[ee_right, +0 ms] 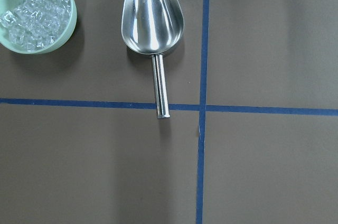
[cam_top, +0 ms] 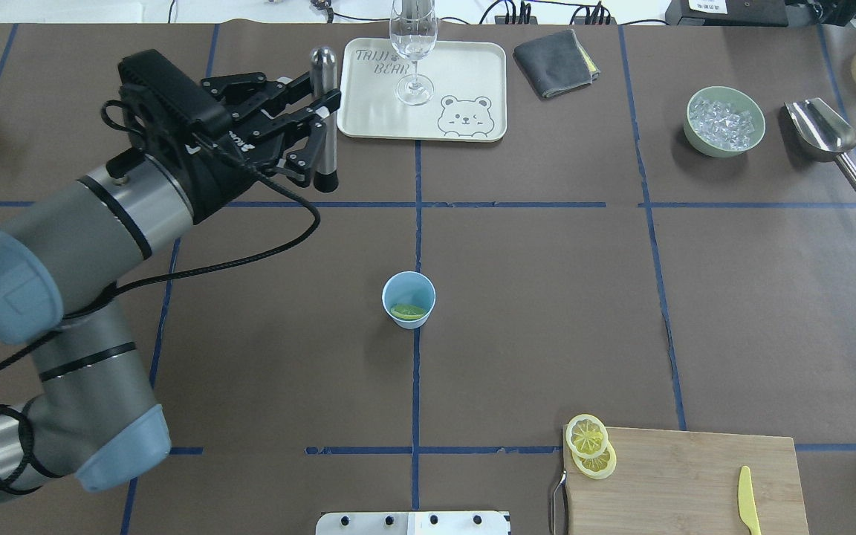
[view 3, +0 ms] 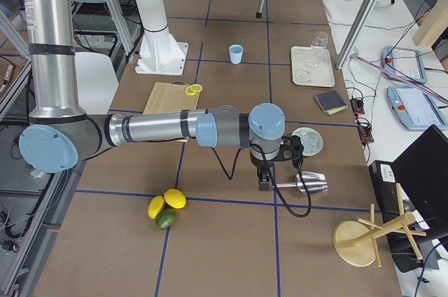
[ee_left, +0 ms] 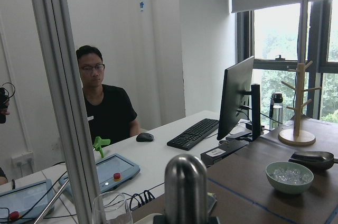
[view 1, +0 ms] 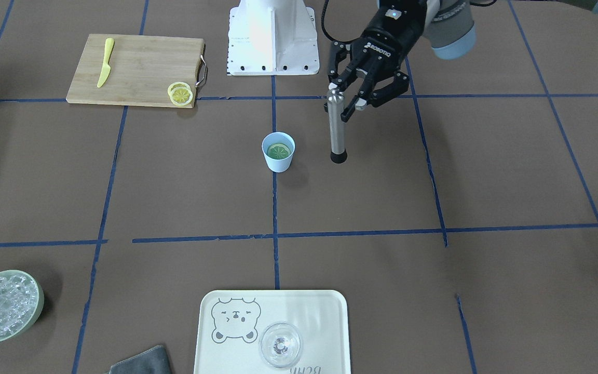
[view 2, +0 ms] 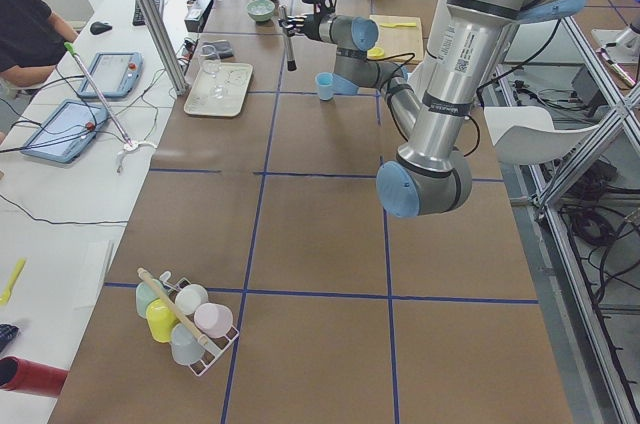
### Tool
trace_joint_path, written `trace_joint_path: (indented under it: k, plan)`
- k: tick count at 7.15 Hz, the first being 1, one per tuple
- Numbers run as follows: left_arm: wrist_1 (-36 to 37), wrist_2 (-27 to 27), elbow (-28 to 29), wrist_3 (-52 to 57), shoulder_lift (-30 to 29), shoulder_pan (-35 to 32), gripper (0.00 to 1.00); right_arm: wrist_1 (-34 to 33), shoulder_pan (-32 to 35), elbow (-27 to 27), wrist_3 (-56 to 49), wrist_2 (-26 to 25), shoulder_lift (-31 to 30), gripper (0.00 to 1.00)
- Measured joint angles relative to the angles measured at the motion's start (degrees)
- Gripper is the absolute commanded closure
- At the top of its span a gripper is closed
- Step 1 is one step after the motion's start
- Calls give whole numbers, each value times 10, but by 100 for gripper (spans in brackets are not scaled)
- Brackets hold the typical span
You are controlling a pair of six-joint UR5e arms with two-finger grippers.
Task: Squeeze lemon into cup
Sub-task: 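Carry the muddler back toward its spot on the table with the left gripper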
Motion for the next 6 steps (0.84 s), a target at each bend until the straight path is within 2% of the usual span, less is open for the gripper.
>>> trace_joint_path:
  k: [2, 4, 5, 6]
  plan:
    - [5, -14, -33, -3, 83, -9, 100, 0, 0, 0, 0, 0, -2, 0]
    - [45, -28, -69, -29, 146, -15, 100, -1, 0, -7, 0, 0, -8, 0]
    - [98, -79, -87, -52, 155, -38, 100, -1, 0, -10, 0, 1, -12, 0]
    - [163, -182, -99, -62, 152, -89, 100, -1, 0, -11, 0, 1, -14, 0]
